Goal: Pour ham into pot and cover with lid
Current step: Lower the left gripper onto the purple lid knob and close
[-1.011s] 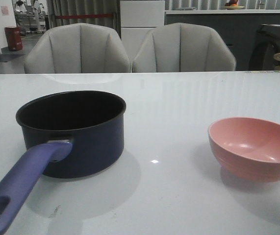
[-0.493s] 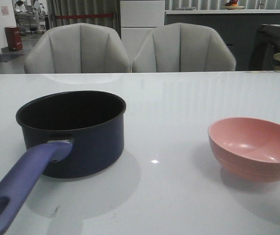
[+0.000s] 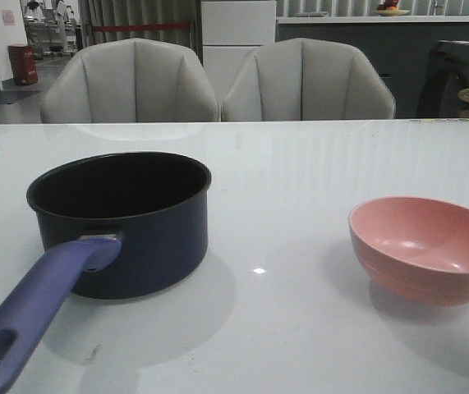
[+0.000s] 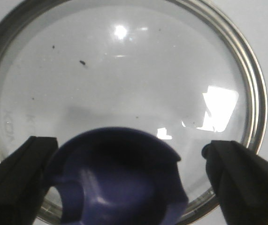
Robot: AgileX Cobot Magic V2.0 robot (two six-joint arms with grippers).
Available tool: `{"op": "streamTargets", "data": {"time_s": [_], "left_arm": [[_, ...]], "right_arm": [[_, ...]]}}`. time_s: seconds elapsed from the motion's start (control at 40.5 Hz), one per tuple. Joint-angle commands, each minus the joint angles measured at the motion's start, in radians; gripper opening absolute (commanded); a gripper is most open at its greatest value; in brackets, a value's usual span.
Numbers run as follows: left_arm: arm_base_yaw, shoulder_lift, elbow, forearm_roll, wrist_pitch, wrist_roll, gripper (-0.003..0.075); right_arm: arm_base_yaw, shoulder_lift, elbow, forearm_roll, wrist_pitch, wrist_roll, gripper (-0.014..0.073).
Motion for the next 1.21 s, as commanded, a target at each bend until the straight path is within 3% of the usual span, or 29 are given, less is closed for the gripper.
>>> {"op": "streamTargets", "data": {"time_s": [0.0,0.271,0.937,1.184], "left_arm": [[0.001,-0.037,-0.023,-0.011,-0.013,-0.015,0.0671],[0.035,-0.037,-0.023,-0.018,-0.013,-0.032,0.0625],[0.048,-0.037,-0.023,-0.038,0.003,-0.014,0.0222],[0.048,-0.039,-0.023,-0.038,0.004,-0.014,0.0197]], "right_arm": [[0.002,0.005,-0.031,0.000,-0.090,-0.005,0.0160],[0.002,0.005,-0.031,0.000,-0.090,-0.005,0.0160],[0.002,0.005,-0.031,0.000,-0.090,-0.005,0.0160],[0.002,0.005,-0.031,0.000,-0.090,-0.005,0.0160]]}}
